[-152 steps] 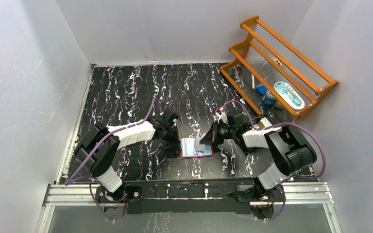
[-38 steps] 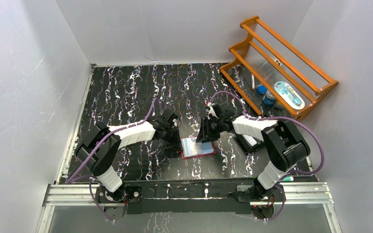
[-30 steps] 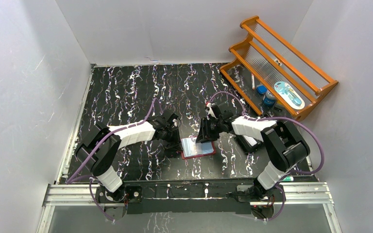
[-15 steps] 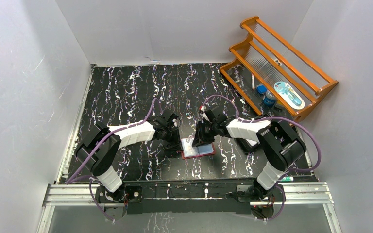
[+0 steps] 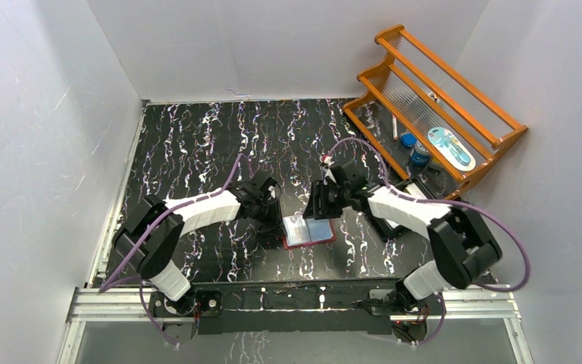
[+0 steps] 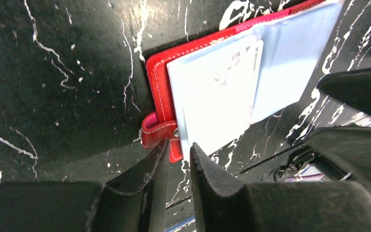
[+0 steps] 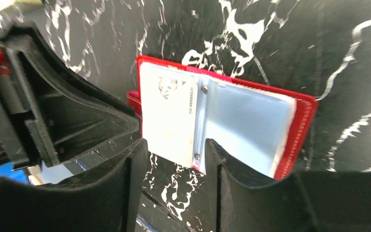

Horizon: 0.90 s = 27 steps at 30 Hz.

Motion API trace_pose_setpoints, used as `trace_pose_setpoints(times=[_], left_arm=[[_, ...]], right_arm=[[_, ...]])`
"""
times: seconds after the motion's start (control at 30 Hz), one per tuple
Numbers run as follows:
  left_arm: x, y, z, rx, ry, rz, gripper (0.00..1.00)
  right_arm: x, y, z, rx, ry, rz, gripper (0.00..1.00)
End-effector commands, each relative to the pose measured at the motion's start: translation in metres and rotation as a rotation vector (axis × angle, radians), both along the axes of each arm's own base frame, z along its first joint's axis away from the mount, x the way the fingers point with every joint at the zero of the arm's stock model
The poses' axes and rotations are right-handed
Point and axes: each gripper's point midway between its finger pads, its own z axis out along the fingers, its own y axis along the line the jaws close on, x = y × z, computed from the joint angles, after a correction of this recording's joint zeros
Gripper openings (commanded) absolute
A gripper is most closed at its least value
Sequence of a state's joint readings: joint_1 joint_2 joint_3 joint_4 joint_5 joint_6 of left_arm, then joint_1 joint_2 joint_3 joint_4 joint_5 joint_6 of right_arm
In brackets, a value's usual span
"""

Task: Put the credit cards into the card holder
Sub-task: Insert the credit card into the card slot, then close the card holder at the center of the board.

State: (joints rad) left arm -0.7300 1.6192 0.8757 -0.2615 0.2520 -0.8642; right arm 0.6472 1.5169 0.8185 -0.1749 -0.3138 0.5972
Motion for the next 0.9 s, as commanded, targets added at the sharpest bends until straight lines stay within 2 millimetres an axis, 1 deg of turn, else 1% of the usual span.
trace_pose_setpoints(times=[0.0, 0.07, 0.2, 0.4, 0.63, 0.7, 0.77, 0.87], left_arm=[[-0.006, -0.001, 0.032, -0.042, -0.019, -0.005, 0.23], [-0.004, -0.001, 0.036, -0.045, -0.034, 0.004, 0.25], [0.000, 0.000, 0.037, -0.040, -0.061, 0.000, 0.32], [0.000, 0.007, 0.014, 0.031, -0.034, -0.019, 0.34], [-0.004, 0.017, -0.005, 0.085, -0.021, -0.027, 0.35], [-0.005, 0.017, -0.009, 0.090, -0.012, -0.035, 0.35], [-0.006, 0.018, -0.012, 0.095, -0.006, -0.037, 0.34], [-0.006, 0.019, -0.015, 0.101, -0.009, -0.039, 0.33]], right_arm=[[0.017, -0.025, 0.022, -0.014, -0.110, -0.090, 0.59], [0.019, -0.033, 0.020, -0.012, -0.112, -0.117, 0.64], [0.018, -0.047, 0.007, -0.037, -0.085, -0.150, 0.66], [0.016, -0.059, -0.009, -0.058, -0.053, -0.181, 0.66], [0.007, -0.064, -0.027, -0.072, -0.019, -0.182, 0.66], [0.006, -0.064, -0.030, -0.073, -0.013, -0.183, 0.66], [0.006, -0.061, -0.030, -0.056, -0.013, -0.175, 0.66], [0.006, -0.052, -0.027, -0.009, 0.002, -0.146, 0.66]])
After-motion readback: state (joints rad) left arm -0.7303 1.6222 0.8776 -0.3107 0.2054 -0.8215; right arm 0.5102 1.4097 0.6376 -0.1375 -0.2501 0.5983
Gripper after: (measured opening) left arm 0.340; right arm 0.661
